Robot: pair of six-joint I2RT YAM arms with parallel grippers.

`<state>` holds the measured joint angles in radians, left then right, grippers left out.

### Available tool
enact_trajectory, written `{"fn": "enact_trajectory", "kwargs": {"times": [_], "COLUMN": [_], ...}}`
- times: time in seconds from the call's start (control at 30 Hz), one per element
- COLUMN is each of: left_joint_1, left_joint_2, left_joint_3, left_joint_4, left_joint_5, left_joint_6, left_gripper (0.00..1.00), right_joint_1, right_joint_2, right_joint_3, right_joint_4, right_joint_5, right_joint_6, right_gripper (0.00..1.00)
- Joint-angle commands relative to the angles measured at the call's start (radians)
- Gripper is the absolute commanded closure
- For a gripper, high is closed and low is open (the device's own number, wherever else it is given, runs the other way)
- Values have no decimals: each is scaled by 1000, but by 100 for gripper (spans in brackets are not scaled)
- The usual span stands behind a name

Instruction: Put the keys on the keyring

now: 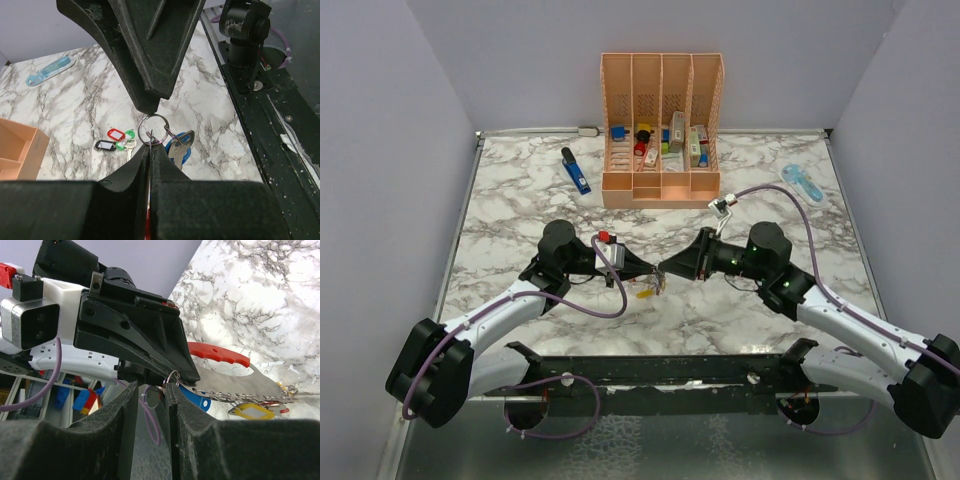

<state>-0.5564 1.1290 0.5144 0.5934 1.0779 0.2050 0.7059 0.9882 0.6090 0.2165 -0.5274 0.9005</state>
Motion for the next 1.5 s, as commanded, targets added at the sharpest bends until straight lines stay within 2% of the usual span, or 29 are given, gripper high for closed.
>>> {"fn": "enact_trajectory", "kwargs": {"times": [0.0, 0.5, 0.63, 0.8, 1.1, 1.3, 1.47], "left_joint_1": [4, 6, 6, 5, 7, 24, 42], "left_joint_2": [-13, -19, -22, -24, -26, -32, -35], "left_joint_3": [5, 9, 8, 9, 25, 81, 106], "left_joint_4": [41, 47, 39, 12, -98, -241, -257], "left_joint_5": [42, 46, 45, 48, -3, -66, -126], "left_joint_6": [15, 10, 16, 44, 171, 307, 338], "left_gripper": [100, 100, 100, 100, 100, 84, 78], "right_joint_1": [4, 4, 3, 4, 4, 3, 3], "right_joint_2": [20, 81, 89, 89, 67, 65, 70], "right_joint_3": [-15, -26, -35, -45, -108, -155, -153], "right_joint_4": [72, 143, 173, 185, 295, 404, 436], "right_joint_5": [-39, -79, -89, -72, -14, 64, 121], "right_joint_6": [33, 82, 105, 126, 253, 448, 613], "right_gripper": [72, 75, 81, 99, 99, 99, 99]}}
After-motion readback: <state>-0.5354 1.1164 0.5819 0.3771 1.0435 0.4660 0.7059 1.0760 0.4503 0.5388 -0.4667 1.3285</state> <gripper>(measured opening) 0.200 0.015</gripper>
